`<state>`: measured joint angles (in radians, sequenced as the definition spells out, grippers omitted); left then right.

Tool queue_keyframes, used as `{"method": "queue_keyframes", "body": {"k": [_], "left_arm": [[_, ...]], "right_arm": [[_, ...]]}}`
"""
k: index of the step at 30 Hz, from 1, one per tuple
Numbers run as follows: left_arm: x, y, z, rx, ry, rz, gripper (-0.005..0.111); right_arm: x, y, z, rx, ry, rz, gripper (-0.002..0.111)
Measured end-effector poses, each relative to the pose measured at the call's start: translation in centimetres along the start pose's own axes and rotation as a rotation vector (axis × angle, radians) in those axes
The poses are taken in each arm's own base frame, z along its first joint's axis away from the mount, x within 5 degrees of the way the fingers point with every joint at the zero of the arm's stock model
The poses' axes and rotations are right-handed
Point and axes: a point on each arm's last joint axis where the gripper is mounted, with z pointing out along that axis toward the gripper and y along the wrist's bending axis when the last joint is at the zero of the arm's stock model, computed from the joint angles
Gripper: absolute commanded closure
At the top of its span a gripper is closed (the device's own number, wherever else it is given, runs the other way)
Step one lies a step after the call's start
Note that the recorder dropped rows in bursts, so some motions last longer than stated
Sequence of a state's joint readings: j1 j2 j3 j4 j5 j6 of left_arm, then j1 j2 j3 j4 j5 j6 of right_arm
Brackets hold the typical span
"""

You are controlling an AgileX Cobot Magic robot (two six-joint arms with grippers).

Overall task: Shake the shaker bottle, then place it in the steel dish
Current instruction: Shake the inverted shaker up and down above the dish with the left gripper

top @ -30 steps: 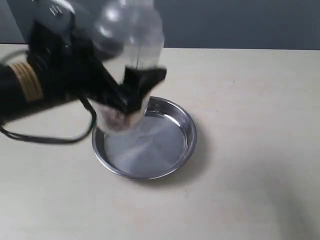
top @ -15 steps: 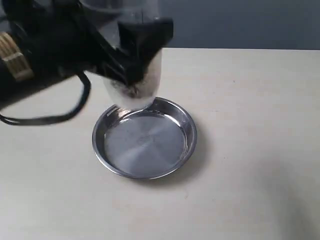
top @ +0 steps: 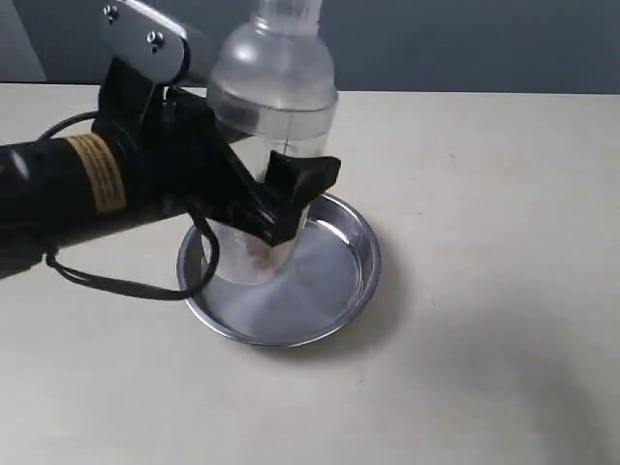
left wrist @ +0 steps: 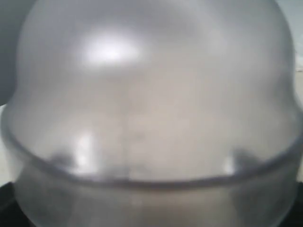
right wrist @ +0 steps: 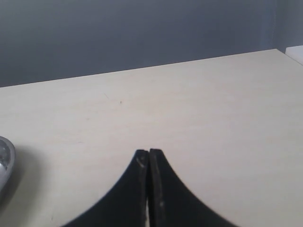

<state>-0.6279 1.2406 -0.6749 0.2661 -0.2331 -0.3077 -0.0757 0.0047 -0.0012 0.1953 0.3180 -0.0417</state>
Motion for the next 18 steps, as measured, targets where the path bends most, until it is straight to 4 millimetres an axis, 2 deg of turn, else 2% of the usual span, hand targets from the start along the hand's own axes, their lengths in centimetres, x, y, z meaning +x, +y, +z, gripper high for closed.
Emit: {"method": "queue_keyframes", "body": {"k": [1,3,5,7,9,10,11,12,15,17,18], "left_arm": [[-0.9,-0.1,-0.5,0.003,-0.034,0.023,0.106],[-4.2,-0.4,-2.1,0.014,-0.183,0.046,0.106],[-5.5,-0.5,-2.8,0.024,-0.261,0.038,0.106],[-4.0,-0.3,-1.8,0.015,-0.206,0.01,0.106],[-1.1,0.1,-0.3,-0.014,-0.047,-0.021,0.106],[-0.4,0.2,-0.2,-0.022,-0.004,-0.024,0.106],[-0.3,0.2,-0.3,-0.027,0.017,-0.019,0.106],[-0.9,0.1,-0.9,-0.024,-0.011,-0.008,0.106],[-3.9,-0.3,-2.7,0.0,-0.182,0.005,0.106],[-3.2,-0.3,-2.5,0.016,-0.209,0.005,0.106],[-2.1,-0.3,-2.0,0.019,-0.184,0.003,0.106]], "right_arm": [[0.0,0.0,0.0,0.0,0.0,0.0,0.109],[0.0,0.0,0.0,0.0,0.0,0.0,0.109],[0.0,0.0,0.0,0.0,0.0,0.0,0.109],[0.0,0.0,0.0,0.0,0.0,0.0,0.109],[0.0,0.0,0.0,0.0,0.0,0.0,0.109],[0.0,0.0,0.0,0.0,0.0,0.0,0.109],[0.0,0.0,0.0,0.0,0.0,0.0,0.109],[0.0,0.0,0.0,0.0,0.0,0.0,0.109],[0.0,0.0,0.0,0.0,0.0,0.0,0.109],[0.0,0.0,0.0,0.0,0.0,0.0,0.109],[0.0,0.0,0.0,0.0,0.0,0.0,0.109]]}}
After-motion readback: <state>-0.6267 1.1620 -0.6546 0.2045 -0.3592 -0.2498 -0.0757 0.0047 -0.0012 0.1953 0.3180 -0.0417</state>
